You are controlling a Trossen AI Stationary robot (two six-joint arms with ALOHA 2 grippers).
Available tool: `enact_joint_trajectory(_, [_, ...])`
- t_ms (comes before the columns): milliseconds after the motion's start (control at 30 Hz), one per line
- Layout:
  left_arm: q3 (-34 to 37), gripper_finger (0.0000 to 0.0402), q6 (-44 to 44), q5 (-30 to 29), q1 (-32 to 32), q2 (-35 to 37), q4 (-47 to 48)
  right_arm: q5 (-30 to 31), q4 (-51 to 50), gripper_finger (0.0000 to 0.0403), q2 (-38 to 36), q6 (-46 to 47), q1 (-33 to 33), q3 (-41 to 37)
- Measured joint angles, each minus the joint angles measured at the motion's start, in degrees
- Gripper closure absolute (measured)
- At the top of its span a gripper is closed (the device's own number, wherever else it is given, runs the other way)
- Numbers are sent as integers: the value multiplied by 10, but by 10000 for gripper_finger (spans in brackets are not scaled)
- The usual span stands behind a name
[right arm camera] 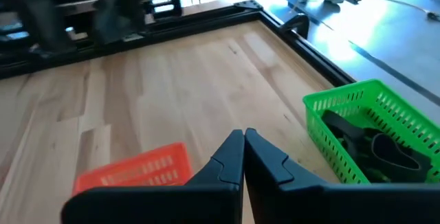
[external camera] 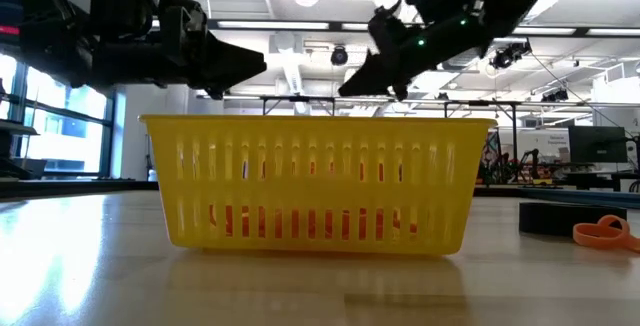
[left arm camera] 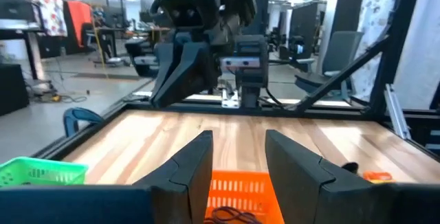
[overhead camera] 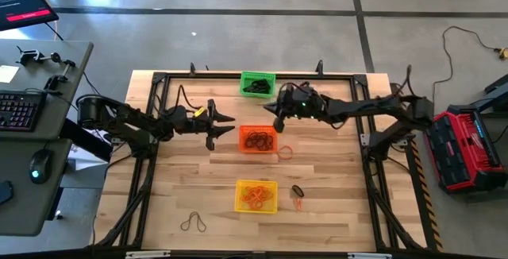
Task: Sort rubber bands into baskets
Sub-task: Put the orange rubber band into the yellow bin
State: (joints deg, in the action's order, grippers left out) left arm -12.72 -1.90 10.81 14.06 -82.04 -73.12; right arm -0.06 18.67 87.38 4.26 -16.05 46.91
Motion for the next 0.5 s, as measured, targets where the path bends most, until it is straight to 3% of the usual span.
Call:
enact_joint_trajectory(300, [-7,354,15,6,0,0,30,30,-1,403,-49,-29,38,-34])
enact_joint_trajectory(500, [-8,394,9,31,0,0,38,8,-15,403,-62,-28,47,-31])
